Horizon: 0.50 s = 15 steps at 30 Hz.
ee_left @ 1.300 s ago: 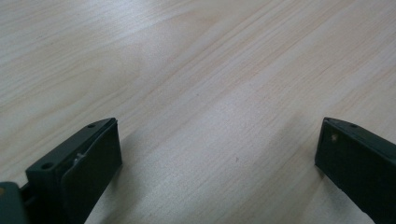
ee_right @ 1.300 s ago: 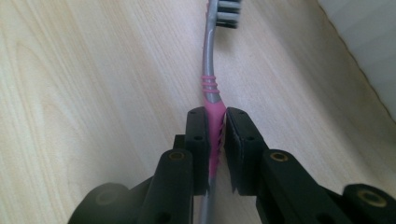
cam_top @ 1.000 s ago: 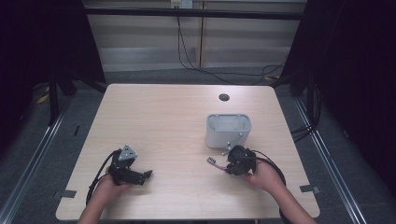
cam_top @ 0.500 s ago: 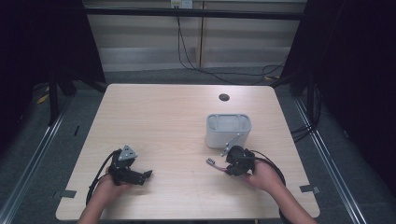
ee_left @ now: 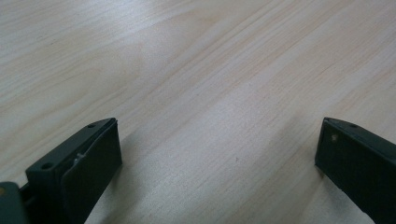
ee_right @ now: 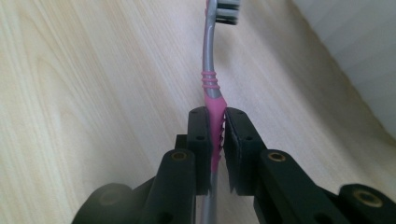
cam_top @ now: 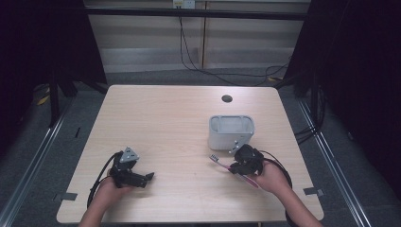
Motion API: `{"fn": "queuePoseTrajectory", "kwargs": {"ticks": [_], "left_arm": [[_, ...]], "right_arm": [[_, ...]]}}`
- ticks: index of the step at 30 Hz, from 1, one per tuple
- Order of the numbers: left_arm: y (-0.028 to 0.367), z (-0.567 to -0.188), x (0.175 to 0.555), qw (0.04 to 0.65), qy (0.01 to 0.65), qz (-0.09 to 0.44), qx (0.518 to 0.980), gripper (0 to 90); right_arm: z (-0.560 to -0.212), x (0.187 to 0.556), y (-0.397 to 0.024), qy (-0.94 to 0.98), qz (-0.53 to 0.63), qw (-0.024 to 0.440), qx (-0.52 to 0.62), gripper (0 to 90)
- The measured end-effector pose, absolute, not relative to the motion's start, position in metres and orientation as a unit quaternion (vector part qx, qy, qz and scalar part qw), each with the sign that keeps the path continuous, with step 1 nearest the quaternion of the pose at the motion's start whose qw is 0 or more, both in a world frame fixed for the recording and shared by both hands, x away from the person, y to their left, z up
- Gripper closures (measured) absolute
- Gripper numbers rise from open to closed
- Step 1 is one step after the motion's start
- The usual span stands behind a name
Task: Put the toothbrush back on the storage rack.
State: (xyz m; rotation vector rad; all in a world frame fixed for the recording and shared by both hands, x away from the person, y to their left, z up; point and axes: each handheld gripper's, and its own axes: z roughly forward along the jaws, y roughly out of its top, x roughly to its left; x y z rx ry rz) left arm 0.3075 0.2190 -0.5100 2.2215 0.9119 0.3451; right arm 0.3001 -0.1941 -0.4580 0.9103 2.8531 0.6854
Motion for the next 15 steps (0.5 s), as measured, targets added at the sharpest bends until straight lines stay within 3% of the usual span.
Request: {"fn": "queuePoseTrajectory", "kwargs": {"ticks": [15], "left_arm": [[0.219,-0.51,0.307,0.35,0.352,0.133,0.858,0.0]], "right_arm": [[-0.427,0.298,-0.207,0.905,0.295,0.059,0.302,81.7]]}}
